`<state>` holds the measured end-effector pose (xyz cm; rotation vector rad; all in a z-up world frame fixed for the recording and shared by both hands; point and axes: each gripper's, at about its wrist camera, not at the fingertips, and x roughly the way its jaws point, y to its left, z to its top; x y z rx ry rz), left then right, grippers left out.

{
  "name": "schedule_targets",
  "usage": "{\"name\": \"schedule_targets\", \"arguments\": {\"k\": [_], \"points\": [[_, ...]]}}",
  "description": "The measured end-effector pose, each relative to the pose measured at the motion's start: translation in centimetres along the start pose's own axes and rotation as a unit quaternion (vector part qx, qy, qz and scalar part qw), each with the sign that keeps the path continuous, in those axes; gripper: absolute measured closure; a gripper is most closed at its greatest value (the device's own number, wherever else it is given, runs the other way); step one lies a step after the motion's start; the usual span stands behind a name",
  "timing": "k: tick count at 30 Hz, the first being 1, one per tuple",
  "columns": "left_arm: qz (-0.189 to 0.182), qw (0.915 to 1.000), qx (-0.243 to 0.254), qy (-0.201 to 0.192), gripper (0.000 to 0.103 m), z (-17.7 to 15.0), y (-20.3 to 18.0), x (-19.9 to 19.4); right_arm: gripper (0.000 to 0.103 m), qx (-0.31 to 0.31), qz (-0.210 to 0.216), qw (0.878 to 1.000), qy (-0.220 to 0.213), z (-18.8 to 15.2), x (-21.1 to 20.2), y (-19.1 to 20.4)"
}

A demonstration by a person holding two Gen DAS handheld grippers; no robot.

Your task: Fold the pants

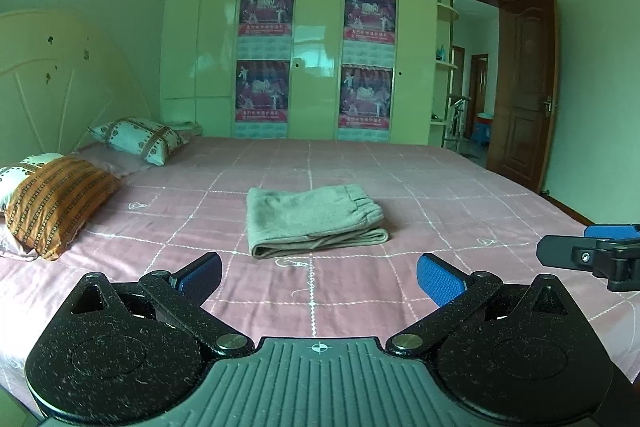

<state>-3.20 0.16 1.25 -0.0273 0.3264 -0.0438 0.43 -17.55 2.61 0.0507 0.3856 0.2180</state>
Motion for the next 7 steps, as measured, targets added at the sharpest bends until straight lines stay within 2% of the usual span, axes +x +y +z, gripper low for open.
{"name": "schedule_targets", "arguments": {"k": [7], "points": [[-0.008,0.9999,-0.014,-0.006,0.0,0.23,0.53,-0.23,0.006,-0.001,0.0,1.0,0.003,-0.16,0.1,-0.13]]}}
